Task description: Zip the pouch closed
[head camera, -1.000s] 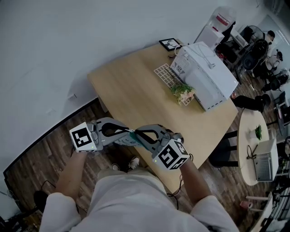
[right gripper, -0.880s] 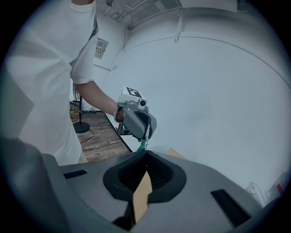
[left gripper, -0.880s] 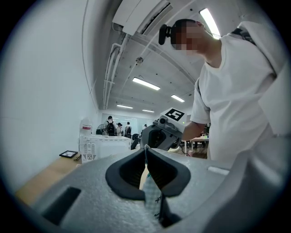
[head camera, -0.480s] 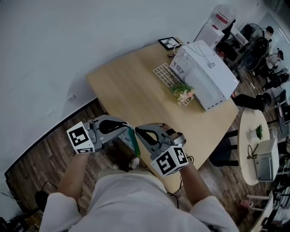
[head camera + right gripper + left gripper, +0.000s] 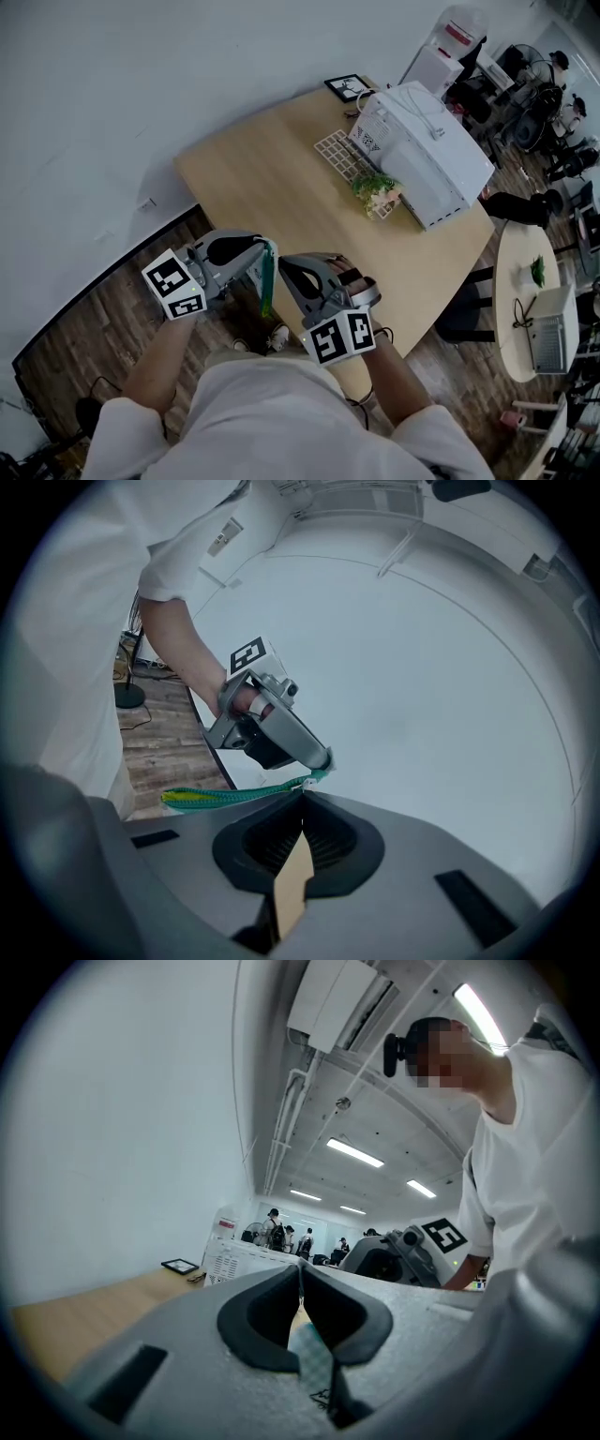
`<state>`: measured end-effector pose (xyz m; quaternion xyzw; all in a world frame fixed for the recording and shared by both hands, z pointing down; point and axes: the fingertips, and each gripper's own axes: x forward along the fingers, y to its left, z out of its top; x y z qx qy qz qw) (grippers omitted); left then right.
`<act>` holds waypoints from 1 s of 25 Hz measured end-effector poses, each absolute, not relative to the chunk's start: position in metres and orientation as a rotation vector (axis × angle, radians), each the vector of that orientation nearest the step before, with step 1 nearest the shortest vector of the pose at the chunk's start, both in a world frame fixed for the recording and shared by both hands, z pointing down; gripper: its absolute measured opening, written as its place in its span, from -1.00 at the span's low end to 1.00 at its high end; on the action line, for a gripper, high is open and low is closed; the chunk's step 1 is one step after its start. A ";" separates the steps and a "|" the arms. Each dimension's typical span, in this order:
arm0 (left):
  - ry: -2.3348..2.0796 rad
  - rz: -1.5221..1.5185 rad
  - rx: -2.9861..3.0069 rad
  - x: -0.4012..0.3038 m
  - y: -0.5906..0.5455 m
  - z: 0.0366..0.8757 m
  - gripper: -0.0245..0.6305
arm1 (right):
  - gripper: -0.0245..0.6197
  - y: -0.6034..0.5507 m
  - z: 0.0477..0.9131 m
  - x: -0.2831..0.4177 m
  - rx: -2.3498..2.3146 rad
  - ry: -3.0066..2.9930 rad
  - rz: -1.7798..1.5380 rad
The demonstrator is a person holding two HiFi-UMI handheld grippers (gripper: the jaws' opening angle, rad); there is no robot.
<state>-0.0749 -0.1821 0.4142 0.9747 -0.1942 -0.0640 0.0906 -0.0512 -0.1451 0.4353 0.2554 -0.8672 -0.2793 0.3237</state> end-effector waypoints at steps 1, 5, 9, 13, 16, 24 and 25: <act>-0.599 -0.189 2.888 -0.075 -0.186 0.415 -0.85 | -0.91 -0.146 0.436 -0.051 0.675 -2.274 -0.728; -0.650 -0.163 2.871 -0.073 -0.197 0.418 -0.85 | -0.91 -0.151 0.441 -0.048 0.692 -2.276 -0.698; -0.700 -0.155 2.856 -0.072 -0.206 0.422 -0.85 | -0.91 -0.155 0.443 -0.045 0.700 -2.283 -0.678; -0.735 -0.129 2.872 -0.070 -0.211 0.421 -0.85 | -0.91 -0.158 0.445 -0.043 0.715 -2.287 -0.662; -0.754 -0.123 2.877 -0.069 -0.213 0.421 -0.85 | -0.91 -0.160 0.445 -0.042 0.729 -2.300 -0.638; -0.847 -0.138 2.849 -0.069 -0.222 0.424 -0.85 | -0.92 -0.162 0.445 -0.040 0.731 -2.308 -0.609; -0.865 -0.147 2.835 -0.071 -0.225 0.424 -0.85 | -0.92 -0.162 0.446 -0.040 0.728 -2.306 -0.605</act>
